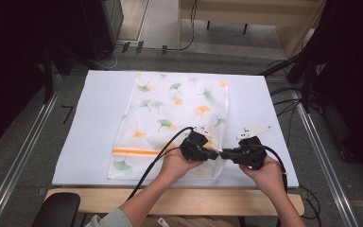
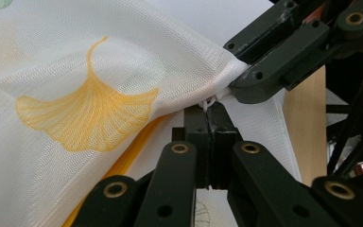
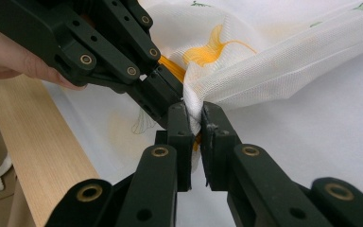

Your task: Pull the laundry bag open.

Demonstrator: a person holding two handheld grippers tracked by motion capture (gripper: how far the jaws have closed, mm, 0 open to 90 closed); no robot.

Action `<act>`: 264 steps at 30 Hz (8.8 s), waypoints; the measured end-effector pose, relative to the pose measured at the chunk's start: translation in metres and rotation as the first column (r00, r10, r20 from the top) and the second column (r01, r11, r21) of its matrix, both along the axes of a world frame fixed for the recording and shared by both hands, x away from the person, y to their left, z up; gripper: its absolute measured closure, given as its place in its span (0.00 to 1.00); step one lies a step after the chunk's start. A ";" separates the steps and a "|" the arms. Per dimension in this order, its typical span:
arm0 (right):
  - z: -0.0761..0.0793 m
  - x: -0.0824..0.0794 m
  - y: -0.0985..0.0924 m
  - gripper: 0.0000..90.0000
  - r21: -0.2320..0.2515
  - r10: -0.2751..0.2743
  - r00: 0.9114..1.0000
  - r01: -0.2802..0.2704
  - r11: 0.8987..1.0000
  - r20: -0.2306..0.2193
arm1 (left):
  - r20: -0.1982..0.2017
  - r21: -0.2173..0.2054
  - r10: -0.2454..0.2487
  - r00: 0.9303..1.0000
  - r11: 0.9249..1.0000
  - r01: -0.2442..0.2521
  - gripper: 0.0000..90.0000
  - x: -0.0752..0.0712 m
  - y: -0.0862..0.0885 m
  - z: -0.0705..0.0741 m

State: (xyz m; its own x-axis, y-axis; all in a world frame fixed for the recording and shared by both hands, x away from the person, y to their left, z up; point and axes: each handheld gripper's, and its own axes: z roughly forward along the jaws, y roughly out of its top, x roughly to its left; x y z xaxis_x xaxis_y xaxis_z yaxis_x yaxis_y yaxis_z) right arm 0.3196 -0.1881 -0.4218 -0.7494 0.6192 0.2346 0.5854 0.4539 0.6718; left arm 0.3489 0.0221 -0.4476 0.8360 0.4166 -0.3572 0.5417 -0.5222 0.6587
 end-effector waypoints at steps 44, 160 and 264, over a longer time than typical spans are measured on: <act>-0.001 0.000 -0.006 0.94 -0.022 -0.021 1.000 0.022 1.000 0.016 | -0.083 0.022 0.062 0.995 0.998 -0.061 1.00 0.007 0.030 -0.003; -0.011 0.003 -0.013 0.95 -0.061 -0.060 0.997 0.057 0.997 -0.041 | -0.114 0.212 0.200 0.973 0.962 -0.173 1.00 0.017 0.112 0.006; -0.015 0.020 -0.017 0.94 -0.065 -0.057 0.995 0.052 0.997 -0.080 | -0.178 0.205 0.330 0.927 0.934 -0.293 1.00 0.013 0.195 0.015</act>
